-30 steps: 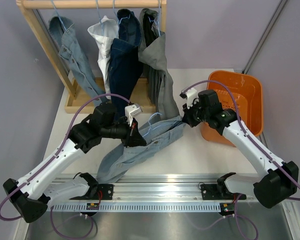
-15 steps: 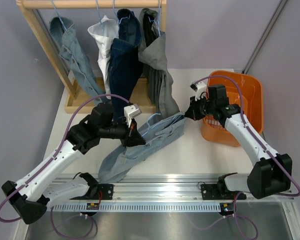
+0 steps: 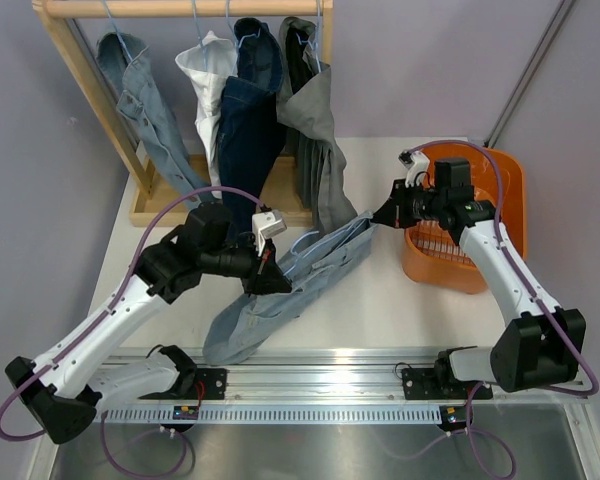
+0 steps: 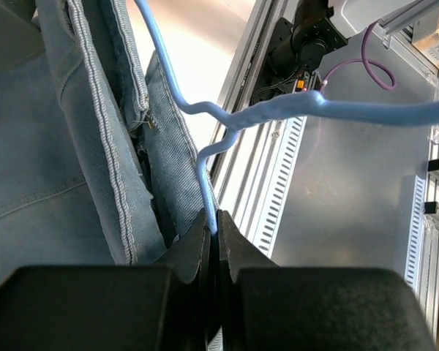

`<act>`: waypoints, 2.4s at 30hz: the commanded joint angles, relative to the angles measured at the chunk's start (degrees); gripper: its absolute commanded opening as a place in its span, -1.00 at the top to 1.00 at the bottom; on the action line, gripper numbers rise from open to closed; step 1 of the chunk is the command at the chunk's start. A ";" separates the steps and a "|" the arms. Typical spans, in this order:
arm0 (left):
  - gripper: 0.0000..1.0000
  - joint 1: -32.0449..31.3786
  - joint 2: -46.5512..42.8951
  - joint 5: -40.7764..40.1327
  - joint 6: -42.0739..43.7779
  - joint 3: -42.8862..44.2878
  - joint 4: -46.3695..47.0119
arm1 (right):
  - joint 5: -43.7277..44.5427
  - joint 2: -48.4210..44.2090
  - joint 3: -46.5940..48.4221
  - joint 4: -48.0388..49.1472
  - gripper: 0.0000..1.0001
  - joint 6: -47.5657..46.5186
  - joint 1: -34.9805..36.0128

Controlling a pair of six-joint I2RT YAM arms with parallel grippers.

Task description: Remove the skirt from the hanger

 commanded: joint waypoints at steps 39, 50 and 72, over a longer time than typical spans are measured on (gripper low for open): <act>1.00 -0.29 1.57 2.24 6.22 7.92 -10.55 | -2.30 8.04 9.59 -1.63 0.97 3.90 -4.07; 1.00 -0.20 0.16 -6.97 -14.07 -2.88 24.58 | -22.96 2.69 2.65 -2.77 0.90 -16.65 -3.28; 1.00 -0.29 8.69 -16.04 -10.31 14.16 26.92 | -17.34 -4.00 7.30 -1.28 1.00 -19.75 -10.49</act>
